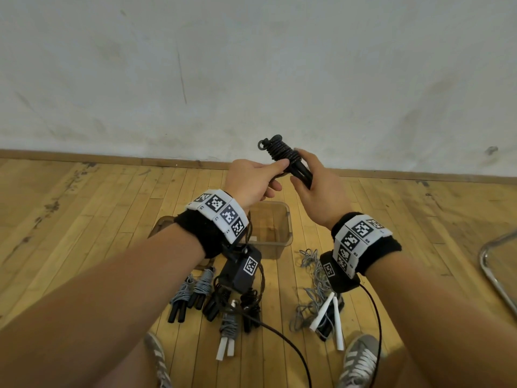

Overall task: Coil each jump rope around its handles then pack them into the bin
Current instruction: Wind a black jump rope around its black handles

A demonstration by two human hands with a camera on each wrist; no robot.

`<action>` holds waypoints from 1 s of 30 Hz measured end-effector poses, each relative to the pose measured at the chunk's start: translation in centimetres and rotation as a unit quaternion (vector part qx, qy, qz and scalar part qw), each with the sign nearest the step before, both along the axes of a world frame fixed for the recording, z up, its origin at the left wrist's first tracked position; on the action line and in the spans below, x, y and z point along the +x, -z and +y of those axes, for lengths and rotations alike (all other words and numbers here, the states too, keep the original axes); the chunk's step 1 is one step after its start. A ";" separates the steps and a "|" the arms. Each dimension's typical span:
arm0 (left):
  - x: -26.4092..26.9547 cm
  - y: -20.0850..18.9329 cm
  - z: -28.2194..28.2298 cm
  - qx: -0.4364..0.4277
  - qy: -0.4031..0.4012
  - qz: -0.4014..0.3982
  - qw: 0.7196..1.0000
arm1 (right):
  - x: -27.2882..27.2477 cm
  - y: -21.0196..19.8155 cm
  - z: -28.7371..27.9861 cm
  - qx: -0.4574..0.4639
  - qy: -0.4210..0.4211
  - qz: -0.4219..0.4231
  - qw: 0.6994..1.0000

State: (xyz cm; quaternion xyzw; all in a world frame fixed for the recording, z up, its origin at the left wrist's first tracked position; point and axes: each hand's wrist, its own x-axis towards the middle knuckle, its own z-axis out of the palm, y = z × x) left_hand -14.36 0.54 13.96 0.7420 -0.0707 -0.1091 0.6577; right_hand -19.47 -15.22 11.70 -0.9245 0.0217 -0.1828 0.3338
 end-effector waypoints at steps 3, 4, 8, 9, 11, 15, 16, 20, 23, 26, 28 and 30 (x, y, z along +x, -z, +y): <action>0.2 -0.1 0.1 -0.011 -0.014 0.014 1.000 | -0.4 -0.2 0.8 0.041 -0.055 0.009 0.998; 0.3 -0.1 0.2 -0.010 -0.013 0.019 1.000 | -0.3 -0.1 1.0 0.055 -0.069 0.005 0.996; 0.1 -0.1 0.2 -0.009 -0.011 0.035 0.999 | 0.2 0.7 1.2 0.055 -0.088 -0.020 0.994; 0.1 0.0 0.2 -0.006 -0.012 0.034 0.999 | 0.3 0.7 1.3 0.071 -0.092 -0.021 0.993; 0.2 0.2 0.3 -0.002 -0.015 0.026 1.000 | 0.2 0.3 1.4 0.127 -0.096 -0.010 0.987; 0.2 0.1 0.4 -0.029 0.031 0.013 0.999 | -0.3 -1.0 1.5 0.328 -0.065 0.059 0.940; 0.1 0.0 0.3 -0.034 0.050 0.010 0.998 | -0.4 -1.2 1.5 0.367 -0.064 0.078 0.925; 0.1 0.1 0.2 -0.017 0.068 -0.014 0.997 | -0.9 -1.6 1.6 0.364 -0.109 0.112 0.918; 0.3 0.3 0.3 0.003 0.061 -0.041 0.997 | -0.8 -1.6 1.3 0.306 -0.107 0.094 0.941; 0.4 0.5 0.3 0.004 0.048 -0.039 0.998 | -0.7 -1.3 0.8 0.227 -0.071 0.047 0.970; 0.3 0.7 0.3 0.015 0.032 -0.034 0.999 | -0.5 -0.9 0.5 0.191 -0.052 0.028 0.980; 0.1 0.8 0.3 0.022 0.026 -0.030 0.999 | -0.4 -0.6 0.4 0.169 -0.040 0.019 0.985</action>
